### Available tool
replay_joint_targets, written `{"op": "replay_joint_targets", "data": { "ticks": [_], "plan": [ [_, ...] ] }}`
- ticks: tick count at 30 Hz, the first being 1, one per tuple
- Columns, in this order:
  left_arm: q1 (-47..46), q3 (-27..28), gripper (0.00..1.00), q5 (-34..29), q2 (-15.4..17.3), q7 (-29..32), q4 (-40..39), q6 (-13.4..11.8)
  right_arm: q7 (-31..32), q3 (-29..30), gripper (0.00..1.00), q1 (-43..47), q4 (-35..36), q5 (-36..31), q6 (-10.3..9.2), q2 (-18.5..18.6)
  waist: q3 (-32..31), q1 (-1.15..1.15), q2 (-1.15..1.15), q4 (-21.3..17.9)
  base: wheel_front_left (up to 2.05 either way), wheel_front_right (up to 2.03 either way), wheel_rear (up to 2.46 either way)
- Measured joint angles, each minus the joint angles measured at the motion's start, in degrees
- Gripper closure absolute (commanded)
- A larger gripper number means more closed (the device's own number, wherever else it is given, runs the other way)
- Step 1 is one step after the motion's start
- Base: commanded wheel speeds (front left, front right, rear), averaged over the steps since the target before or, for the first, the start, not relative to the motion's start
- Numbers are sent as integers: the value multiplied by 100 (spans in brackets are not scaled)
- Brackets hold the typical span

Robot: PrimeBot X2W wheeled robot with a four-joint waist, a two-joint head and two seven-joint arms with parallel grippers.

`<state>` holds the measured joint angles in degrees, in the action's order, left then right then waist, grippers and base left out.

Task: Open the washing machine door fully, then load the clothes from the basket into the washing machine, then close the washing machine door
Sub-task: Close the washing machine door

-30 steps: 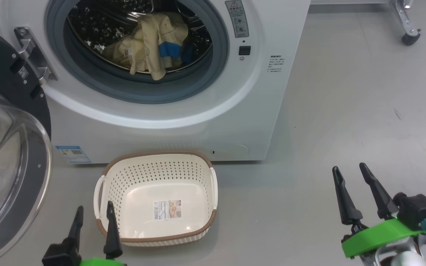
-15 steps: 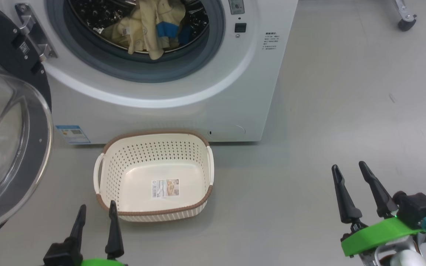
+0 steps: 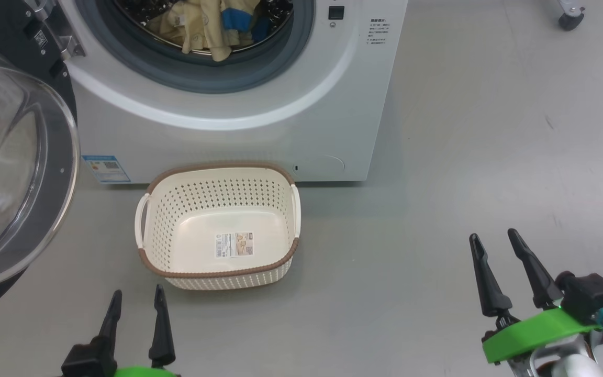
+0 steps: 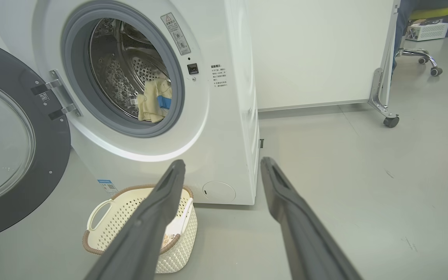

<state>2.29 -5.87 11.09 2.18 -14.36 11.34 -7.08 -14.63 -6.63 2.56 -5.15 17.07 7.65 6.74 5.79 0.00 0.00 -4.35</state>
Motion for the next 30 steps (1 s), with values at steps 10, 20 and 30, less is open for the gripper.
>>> {"op": "replay_joint_targets", "data": {
  "ticks": [10, 20, 30],
  "plan": [
    [-7, -3, 0, -1, 0, 0, 51, -47, 0, 19, 0, 1, 9, -1, 0, 0, -25, 0, 0, 333, 0, 0, 0],
    [1, -78, 0, 0, 2, 0, 133, -165, 0, -87, 0, -5, 37, -2, 0, 97, -106, 0, 0, 1236, 0, 0, 0],
    [25, -156, 0, 9, 3, 0, 14, -326, 0, -177, 0, -58, 58, -44, 0, 222, -186, 0, 0, 2294, 0, 0, 0]
  ]
}}
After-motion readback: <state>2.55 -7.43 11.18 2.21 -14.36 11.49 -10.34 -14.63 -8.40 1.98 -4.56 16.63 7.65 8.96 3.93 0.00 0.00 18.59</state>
